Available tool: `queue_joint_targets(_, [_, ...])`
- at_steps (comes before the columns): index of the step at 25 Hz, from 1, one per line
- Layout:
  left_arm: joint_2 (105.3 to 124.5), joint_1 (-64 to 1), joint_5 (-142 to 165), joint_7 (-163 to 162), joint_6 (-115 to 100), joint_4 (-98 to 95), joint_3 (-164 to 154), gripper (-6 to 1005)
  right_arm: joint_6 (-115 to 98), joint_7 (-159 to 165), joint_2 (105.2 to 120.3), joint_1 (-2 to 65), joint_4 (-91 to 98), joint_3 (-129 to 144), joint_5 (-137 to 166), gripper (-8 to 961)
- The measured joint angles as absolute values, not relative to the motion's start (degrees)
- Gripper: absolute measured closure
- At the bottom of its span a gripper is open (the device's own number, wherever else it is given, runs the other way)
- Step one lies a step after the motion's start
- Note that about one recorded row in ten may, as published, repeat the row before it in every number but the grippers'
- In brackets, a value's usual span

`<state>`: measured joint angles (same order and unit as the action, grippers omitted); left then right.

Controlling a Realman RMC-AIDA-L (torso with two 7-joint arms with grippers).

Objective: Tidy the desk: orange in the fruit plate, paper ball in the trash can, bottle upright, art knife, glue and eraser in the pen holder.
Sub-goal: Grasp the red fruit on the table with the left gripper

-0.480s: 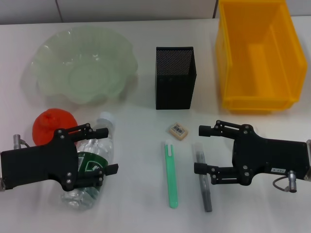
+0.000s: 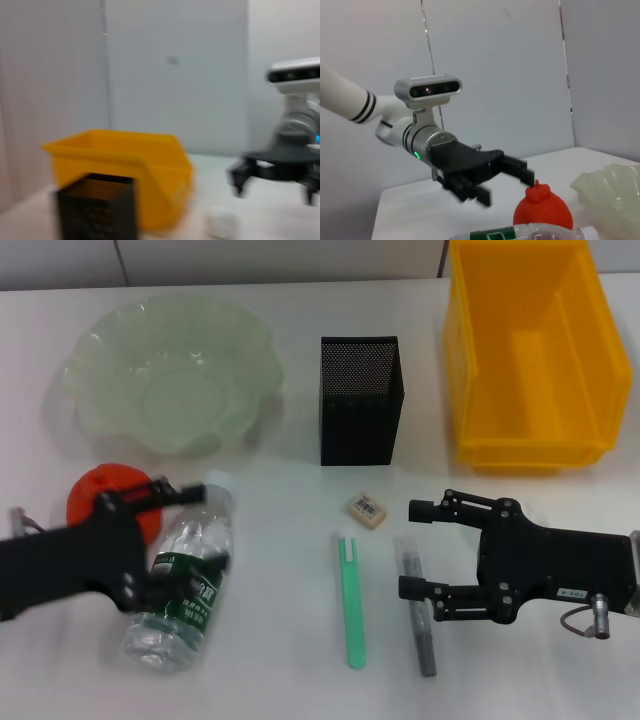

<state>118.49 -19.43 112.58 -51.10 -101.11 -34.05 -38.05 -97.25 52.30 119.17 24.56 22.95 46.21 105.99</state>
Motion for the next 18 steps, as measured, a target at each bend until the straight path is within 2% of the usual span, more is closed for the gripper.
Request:
queue_joint_targets(3, [118.47,-19.28,112.6,-51.1,-101.03,-33.92,-36.62,275,-97.2,52.3,119.18,24.35,22.91,45.92,105.81,120])
queue_joint_targets(6, [118.3,-16.37,112.54,-50.63,-98.5,-31.55,-17.82,287,-96.63,52.29,119.22,24.25,22.82,45.82,105.77,120])
queue_joint_targets(18, [118.56,-15.61,112.98,-48.88,-87.98,-25.73,-16.88,334,-95.87,52.29,119.36,24.25,22.74,46.03,105.74,119])
